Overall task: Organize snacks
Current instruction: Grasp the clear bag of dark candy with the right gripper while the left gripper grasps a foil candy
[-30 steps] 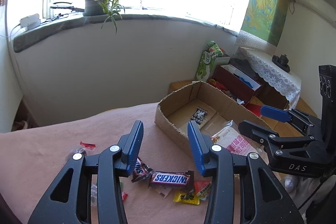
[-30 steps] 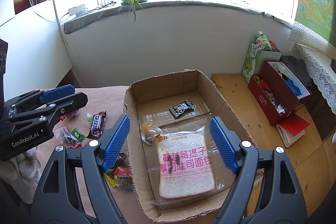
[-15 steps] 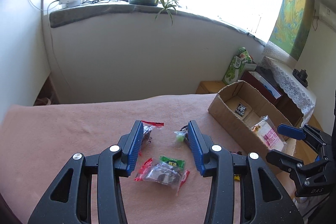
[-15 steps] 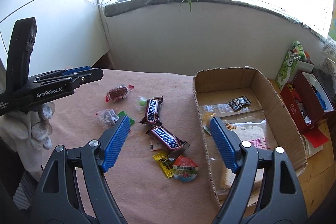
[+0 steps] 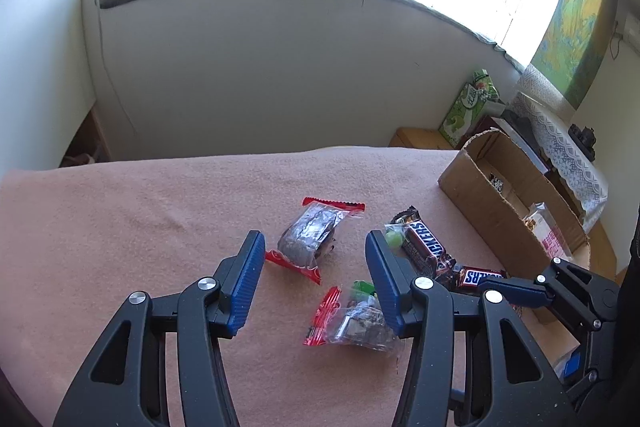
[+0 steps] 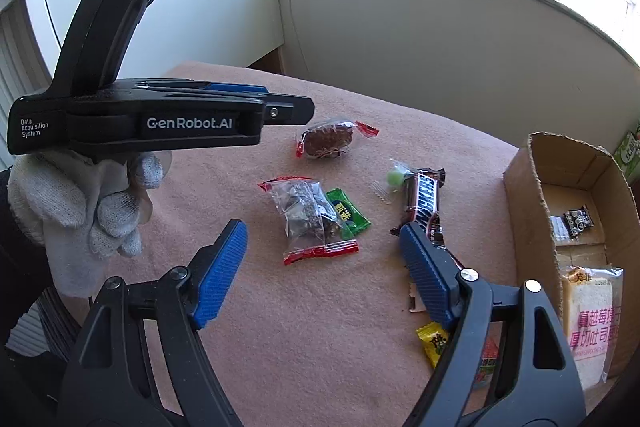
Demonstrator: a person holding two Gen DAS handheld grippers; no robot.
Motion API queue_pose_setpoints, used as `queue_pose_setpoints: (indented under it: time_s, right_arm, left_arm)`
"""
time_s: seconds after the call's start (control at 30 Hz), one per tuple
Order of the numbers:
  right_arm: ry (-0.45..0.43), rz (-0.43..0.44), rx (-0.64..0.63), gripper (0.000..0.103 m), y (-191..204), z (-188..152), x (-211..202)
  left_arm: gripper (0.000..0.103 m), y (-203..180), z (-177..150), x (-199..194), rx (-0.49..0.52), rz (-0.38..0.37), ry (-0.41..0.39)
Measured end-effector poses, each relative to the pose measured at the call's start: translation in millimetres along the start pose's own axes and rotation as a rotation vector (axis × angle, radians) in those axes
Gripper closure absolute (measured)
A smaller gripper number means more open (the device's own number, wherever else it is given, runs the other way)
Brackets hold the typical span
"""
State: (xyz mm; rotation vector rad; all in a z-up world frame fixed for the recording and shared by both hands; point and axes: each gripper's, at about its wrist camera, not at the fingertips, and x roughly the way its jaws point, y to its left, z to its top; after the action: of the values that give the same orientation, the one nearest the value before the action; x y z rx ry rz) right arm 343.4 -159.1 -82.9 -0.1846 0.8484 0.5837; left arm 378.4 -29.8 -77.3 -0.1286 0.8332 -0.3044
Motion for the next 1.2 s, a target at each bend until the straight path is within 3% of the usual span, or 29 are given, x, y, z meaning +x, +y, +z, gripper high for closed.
queue_pose_setpoints:
  time_s: [0.37,0.5,0.7,0.83,0.87,0.9,1.2]
  right_arm:
    - [0.088,0.023,-0.032,0.022,1,13,43]
    - [0.114,0.018,-0.054,0.022,7,15,56]
    - [0.125,0.025,-0.057,0.041,10,18,64]
    - [0.147,0.02,-0.079,0.046,17,16,68]
    - [0.149,0.012,-0.085,0.049,22,15,69]
    - [0.155,0.009,-0.085,0.063,23,14,70]
    - [0.142,0.036,-0.05,0.065,24,12,64]
  left_arm:
    - [0.052,19,1,43,-0.074,-0.05,0.073]
    - [0.058,22,-1,43,-0.073,-0.048,0.069]
    - [0.064,27,-1,40,-0.059,-0.039,0.057]
    - [0.065,27,-3,39,-0.044,-0.029,0.049]
    - [0.066,26,-3,38,-0.043,-0.028,0.047]
    - [0.066,27,-4,38,-0.043,-0.027,0.046]
    - [0.068,30,-4,26,-0.049,0.007,0.023]
